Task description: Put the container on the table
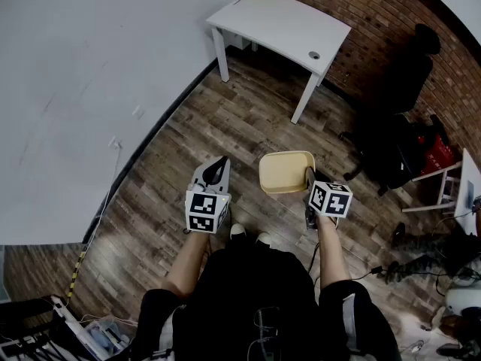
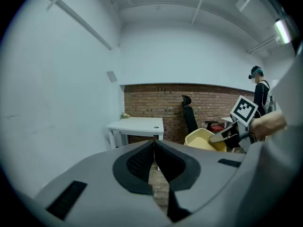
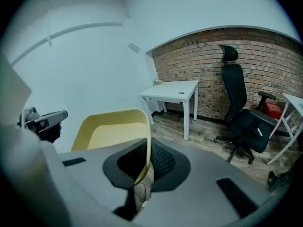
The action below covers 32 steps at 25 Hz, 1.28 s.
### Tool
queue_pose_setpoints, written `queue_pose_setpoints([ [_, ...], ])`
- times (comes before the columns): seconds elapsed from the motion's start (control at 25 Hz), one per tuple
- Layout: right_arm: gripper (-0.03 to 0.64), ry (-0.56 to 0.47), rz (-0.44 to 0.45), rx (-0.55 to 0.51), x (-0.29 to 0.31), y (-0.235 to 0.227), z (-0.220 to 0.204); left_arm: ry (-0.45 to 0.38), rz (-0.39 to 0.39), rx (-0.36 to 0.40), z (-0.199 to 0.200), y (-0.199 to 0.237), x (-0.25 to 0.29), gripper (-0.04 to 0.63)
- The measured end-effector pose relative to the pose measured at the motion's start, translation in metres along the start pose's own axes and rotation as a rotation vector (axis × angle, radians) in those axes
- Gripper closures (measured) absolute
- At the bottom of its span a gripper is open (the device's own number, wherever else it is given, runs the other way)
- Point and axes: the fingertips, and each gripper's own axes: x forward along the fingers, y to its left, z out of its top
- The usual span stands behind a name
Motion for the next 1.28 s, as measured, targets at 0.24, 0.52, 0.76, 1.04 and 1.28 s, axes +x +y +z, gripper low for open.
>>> queue_pose_setpoints([
  [0.24,0.589,-0.023,-0.01,0.027,0.002,0.013,-0.003,0.008,0.0,-0.015,-0.007,0.008,-0.008,0.578],
  [0.52,0.589,0.008,0.0,0.007,0.006,0.027,-0.008,0.012,0.002,-0.015,-0.011,0.013,-0.015,0.578],
  [0.76,0.589,0.012,0.0,-0.009,0.006,0.032,-0.007,0.008,0.002,-0.02,-0.014,0.016,-0.018,0.578],
  [1.04,0.589,0.012,-0.008,-0.017,0.005,0.039,-0.007,0.0,-0.007,-0.02,-0.016,0.024,-0.023,0.578],
  [1.28,0.589,0.006,-0.018,-0.02,0.013,0.053,-0.004,0.005,-0.022,-0.02,-0.022,0.041,-0.021,0.578],
])
